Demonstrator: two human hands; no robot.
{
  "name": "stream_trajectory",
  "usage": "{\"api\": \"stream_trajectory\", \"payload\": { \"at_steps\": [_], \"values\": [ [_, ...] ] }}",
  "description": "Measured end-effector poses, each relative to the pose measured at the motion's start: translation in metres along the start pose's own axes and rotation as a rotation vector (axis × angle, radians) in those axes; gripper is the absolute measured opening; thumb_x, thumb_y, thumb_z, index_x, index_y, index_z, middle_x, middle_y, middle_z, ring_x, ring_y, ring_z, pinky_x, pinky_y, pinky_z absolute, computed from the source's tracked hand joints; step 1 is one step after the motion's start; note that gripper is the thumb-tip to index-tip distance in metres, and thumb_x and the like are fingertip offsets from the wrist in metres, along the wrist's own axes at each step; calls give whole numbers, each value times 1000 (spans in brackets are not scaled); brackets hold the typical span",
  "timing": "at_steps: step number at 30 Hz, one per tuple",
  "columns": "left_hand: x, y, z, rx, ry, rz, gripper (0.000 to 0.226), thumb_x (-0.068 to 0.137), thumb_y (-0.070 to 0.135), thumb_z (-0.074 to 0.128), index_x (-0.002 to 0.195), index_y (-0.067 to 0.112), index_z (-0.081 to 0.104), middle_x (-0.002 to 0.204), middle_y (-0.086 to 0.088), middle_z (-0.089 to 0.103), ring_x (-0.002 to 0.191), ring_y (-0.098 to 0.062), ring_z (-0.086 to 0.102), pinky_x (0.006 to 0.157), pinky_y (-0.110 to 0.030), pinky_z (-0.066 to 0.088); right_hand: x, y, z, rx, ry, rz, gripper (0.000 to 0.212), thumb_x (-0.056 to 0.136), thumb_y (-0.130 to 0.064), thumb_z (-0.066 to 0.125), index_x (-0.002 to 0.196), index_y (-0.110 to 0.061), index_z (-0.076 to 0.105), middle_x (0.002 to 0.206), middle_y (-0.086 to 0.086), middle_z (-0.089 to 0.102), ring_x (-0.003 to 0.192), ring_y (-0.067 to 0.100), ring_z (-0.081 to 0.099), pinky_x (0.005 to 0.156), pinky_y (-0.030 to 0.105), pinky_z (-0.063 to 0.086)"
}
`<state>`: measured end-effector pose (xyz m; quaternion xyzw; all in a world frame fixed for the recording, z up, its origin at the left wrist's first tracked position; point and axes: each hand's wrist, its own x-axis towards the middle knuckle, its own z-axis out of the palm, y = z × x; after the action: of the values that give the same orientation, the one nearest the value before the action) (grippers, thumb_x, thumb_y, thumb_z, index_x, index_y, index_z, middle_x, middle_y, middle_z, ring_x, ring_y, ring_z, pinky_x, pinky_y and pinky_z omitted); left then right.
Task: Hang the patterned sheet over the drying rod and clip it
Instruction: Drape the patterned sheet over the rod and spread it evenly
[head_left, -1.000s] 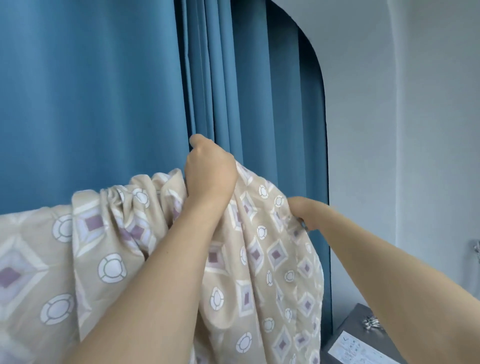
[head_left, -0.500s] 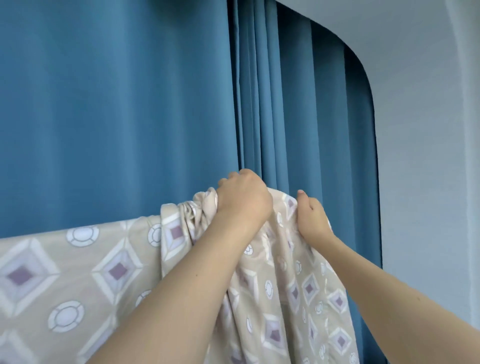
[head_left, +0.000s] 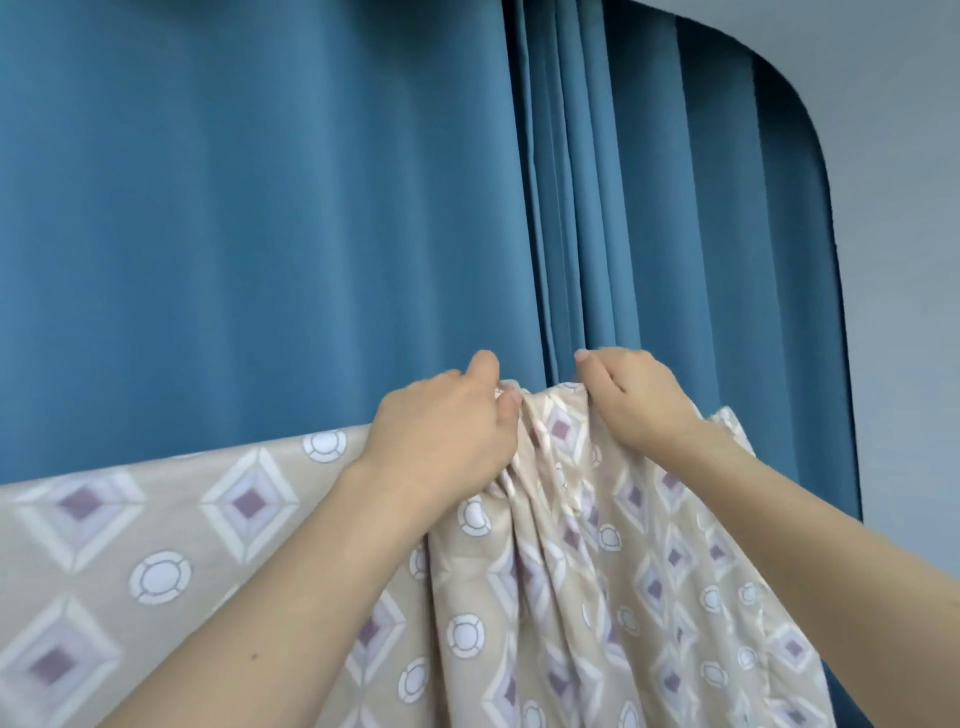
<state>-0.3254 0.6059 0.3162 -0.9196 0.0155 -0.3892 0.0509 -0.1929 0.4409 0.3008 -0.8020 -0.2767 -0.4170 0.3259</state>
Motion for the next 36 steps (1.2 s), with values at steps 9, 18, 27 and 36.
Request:
{"api": "stream_trajectory", "payload": {
  "at_steps": [9,18,27,36],
  "values": [
    [-28,-35,-12,123,83,17,27,99,42,26,92,20,40,71,3,52,65,-25,48,58,-34,32,-8,-25,27,-258,139,-144,52,88,-45,8,46,-16,22,40,-4,25,40,17,25,45,29,14],
    [-78,-98,-46,269,124,-182,47,99,54,12,81,23,42,71,5,51,69,-27,47,61,-35,34,-5,-15,31,-283,213,-113,50,86,-42,10,44,-16,22,40,-3,27,45,25,29,50,30,20],
    [-83,-94,-40,290,207,-157,45,99,56,17,79,22,41,76,3,56,68,-23,48,55,-31,28,-31,-106,46,-173,205,-348,37,89,-32,26,56,-15,34,54,0,39,51,26,39,48,29,21],
    [-83,-100,-30,311,311,-103,48,92,63,15,76,24,40,67,3,51,65,-25,58,50,-29,23,-34,-157,70,-212,192,-270,47,90,-38,18,47,-19,15,42,-6,25,43,24,32,46,25,7]
  ]
}}
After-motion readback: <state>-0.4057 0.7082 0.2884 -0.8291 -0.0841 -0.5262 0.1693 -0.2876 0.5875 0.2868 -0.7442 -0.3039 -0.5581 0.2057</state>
